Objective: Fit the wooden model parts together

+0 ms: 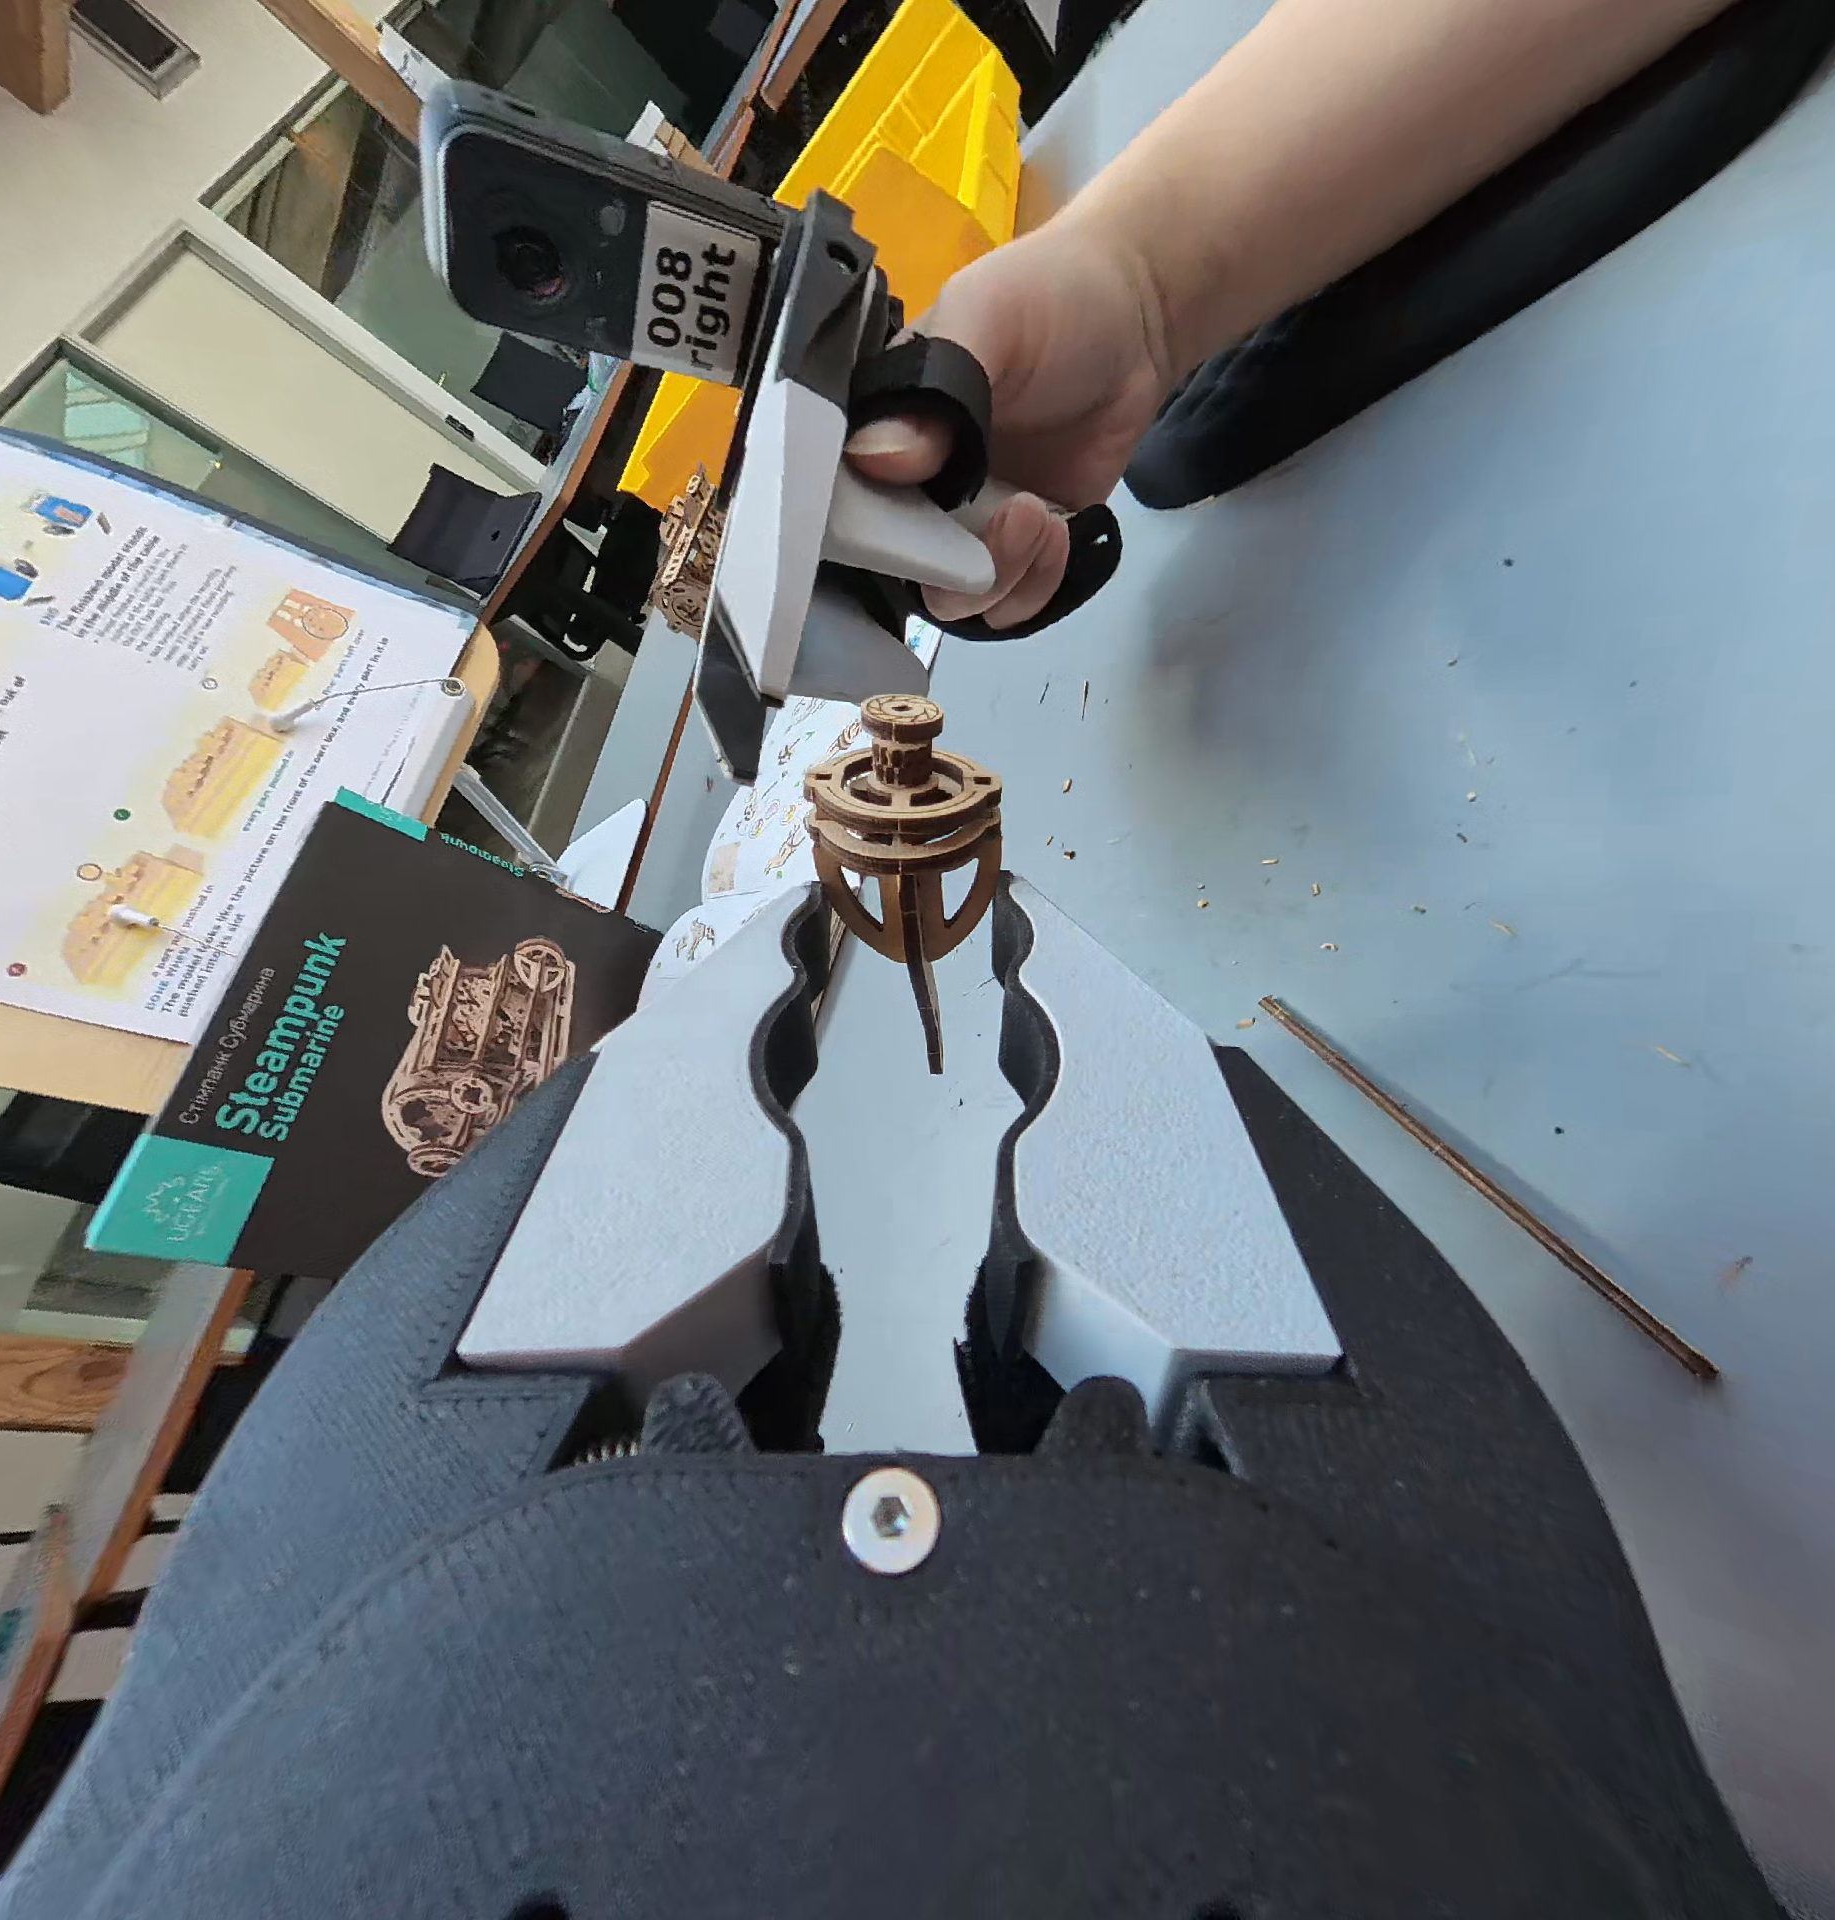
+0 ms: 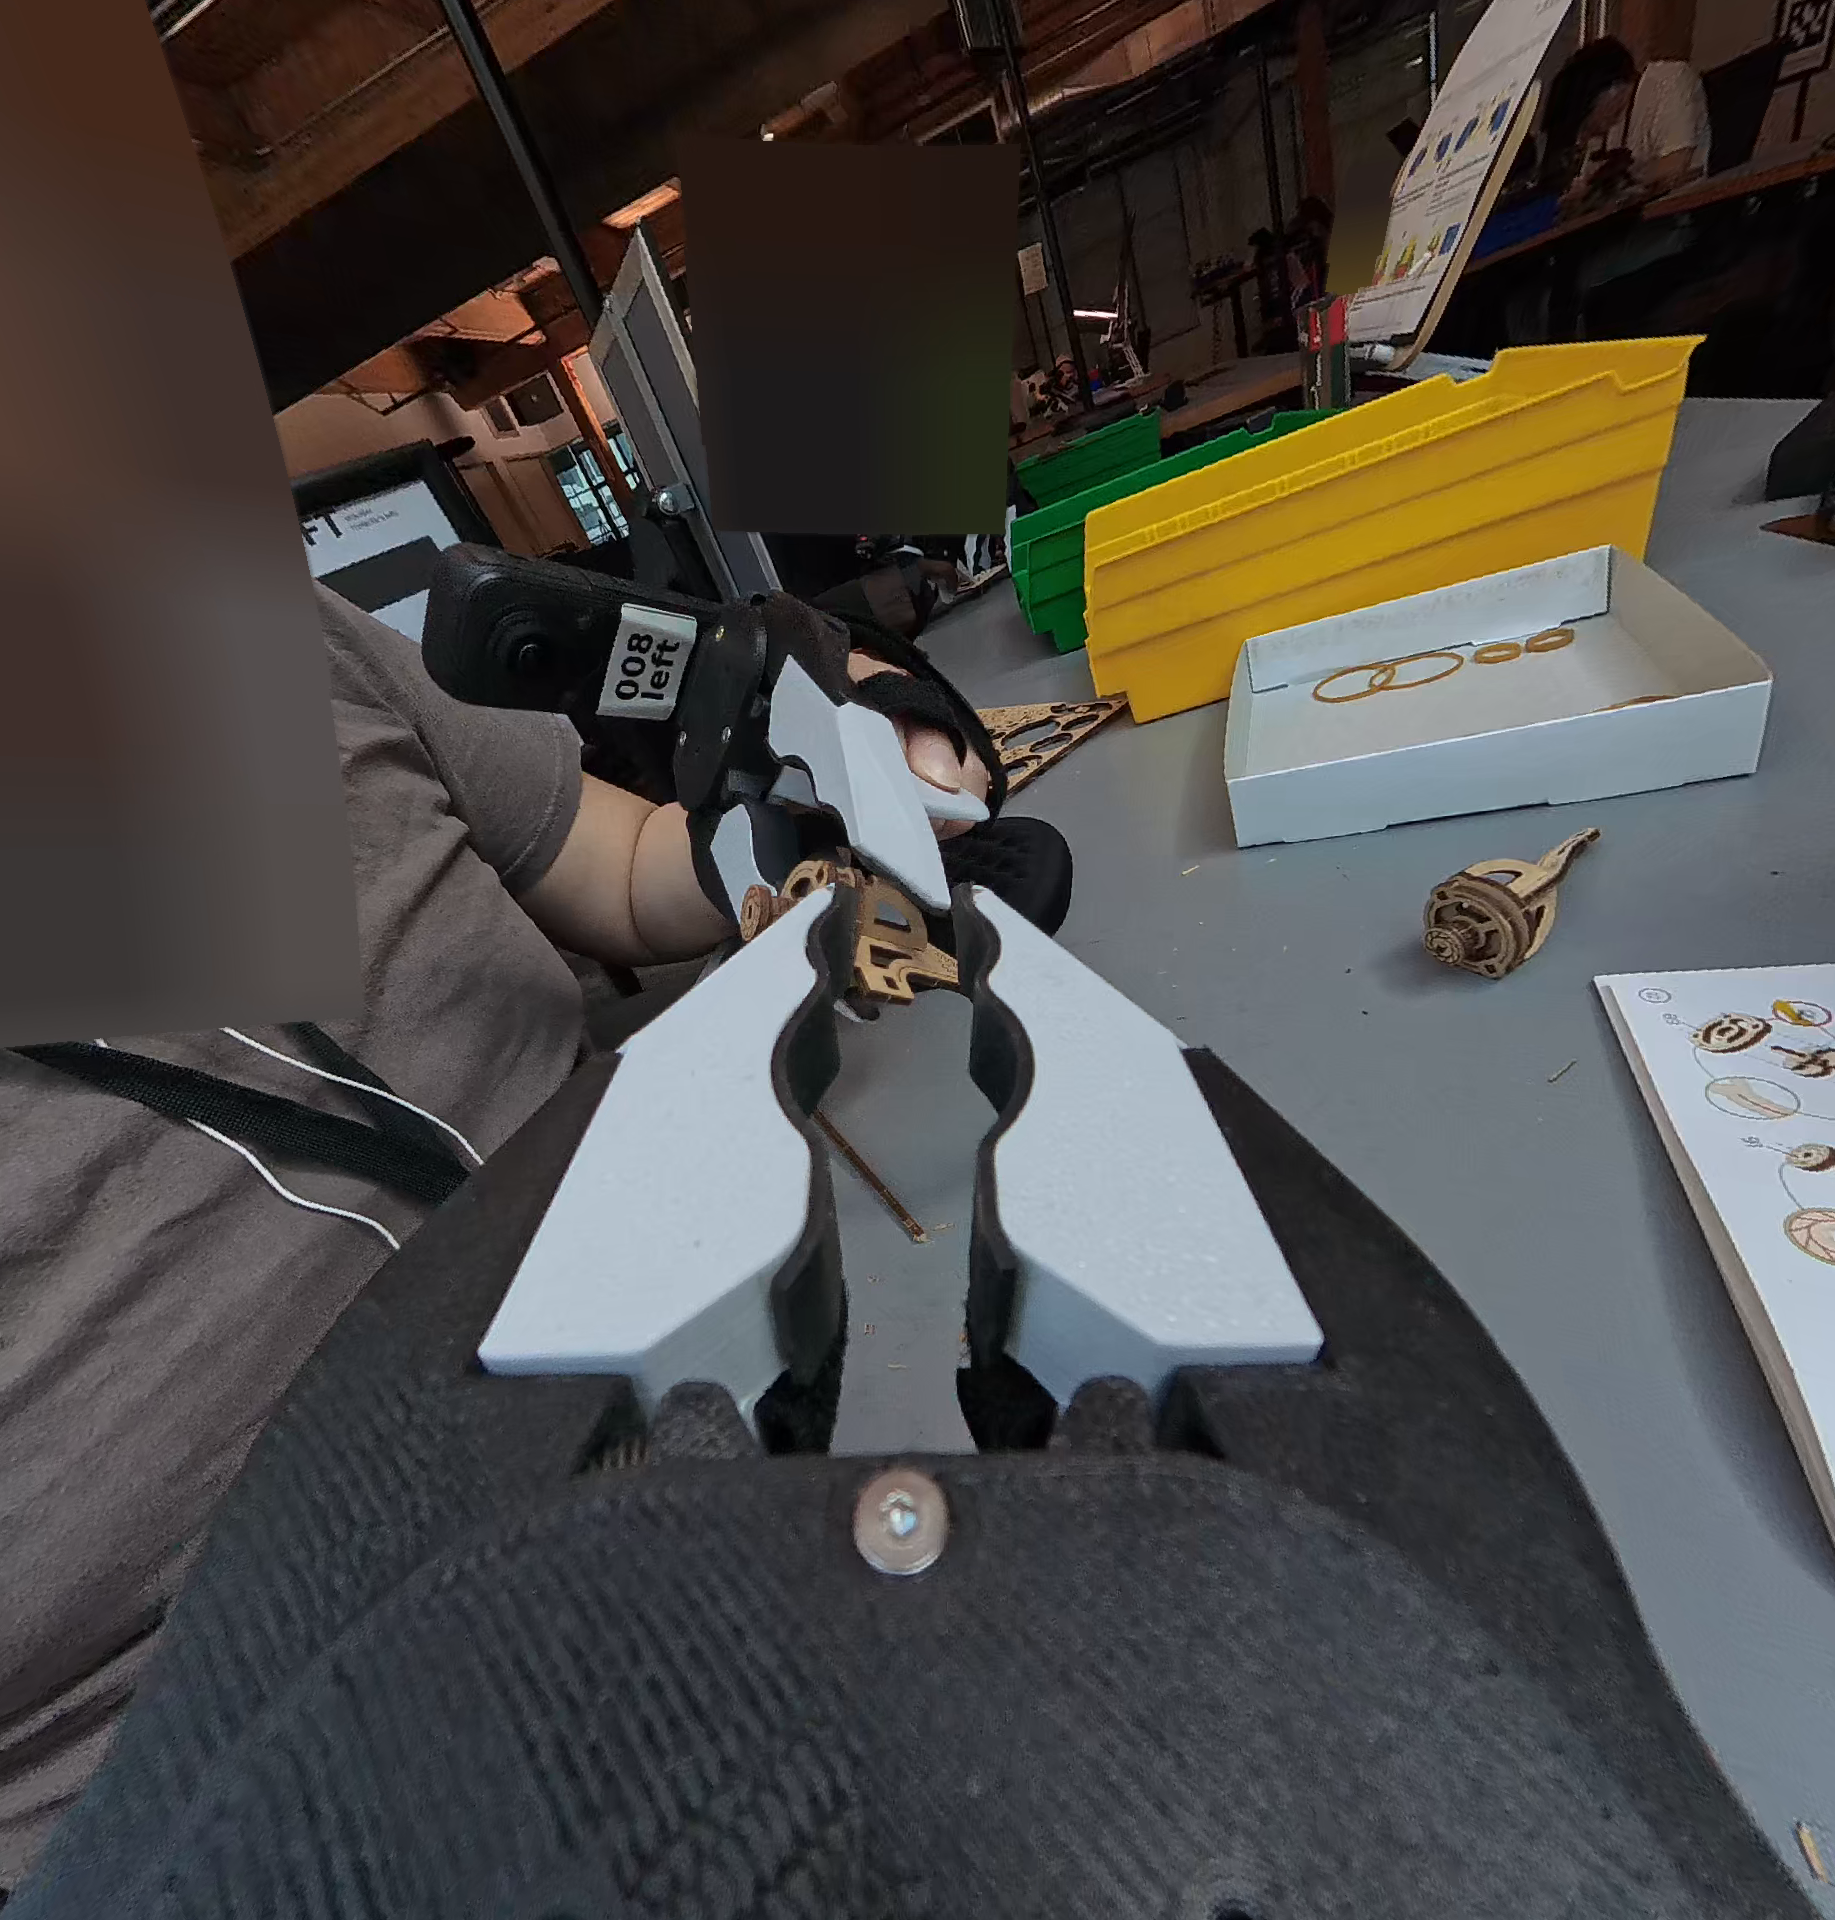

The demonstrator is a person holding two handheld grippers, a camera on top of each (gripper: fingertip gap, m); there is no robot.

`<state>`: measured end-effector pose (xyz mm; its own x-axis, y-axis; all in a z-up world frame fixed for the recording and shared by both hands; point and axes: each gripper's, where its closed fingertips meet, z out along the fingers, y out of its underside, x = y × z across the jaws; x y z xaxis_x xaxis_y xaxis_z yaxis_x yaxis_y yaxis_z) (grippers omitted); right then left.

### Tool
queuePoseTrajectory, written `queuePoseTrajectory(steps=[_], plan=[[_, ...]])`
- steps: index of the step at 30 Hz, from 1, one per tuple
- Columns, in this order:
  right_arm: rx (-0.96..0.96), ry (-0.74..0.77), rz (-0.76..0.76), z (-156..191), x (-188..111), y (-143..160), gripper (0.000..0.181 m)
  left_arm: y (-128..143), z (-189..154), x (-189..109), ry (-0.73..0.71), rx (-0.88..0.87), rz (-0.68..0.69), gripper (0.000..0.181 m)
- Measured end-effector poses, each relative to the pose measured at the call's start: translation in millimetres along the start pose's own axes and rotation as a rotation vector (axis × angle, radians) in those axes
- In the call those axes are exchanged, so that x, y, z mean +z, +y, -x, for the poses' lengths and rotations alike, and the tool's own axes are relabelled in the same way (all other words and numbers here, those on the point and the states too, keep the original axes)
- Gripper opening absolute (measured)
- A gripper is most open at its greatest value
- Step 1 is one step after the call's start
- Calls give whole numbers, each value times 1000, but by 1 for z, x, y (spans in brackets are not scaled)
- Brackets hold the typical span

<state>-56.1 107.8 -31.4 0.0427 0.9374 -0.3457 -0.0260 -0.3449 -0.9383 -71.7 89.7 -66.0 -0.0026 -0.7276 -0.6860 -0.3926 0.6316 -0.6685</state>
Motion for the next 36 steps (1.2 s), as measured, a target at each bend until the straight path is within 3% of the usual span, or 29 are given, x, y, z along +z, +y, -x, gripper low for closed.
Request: queuePoseTrajectory(steps=[7,11,15,20,23,27,32,36], plan=[[-274,115,9,-1,-10,-22,31,1,18,-3,74,-384,-100,29],[-479,192,104,2,-18,-41,42,-2,25,-6,152,-566,-164,29],[-628,257,231,10,-31,-80,40,-3,35,-6,220,-682,-192,29],[-653,358,352,2,-57,-126,38,-20,58,-7,323,-848,-259,29],[-650,464,328,-14,-83,-137,38,-30,86,-5,294,-874,-284,29],[-537,459,295,-30,-107,-123,37,-48,121,5,265,-816,-269,29],[-462,487,187,-44,-122,-127,37,-78,165,22,227,-755,-321,29],[-481,568,223,-56,-137,-120,37,-78,182,30,179,-712,-288,29]])
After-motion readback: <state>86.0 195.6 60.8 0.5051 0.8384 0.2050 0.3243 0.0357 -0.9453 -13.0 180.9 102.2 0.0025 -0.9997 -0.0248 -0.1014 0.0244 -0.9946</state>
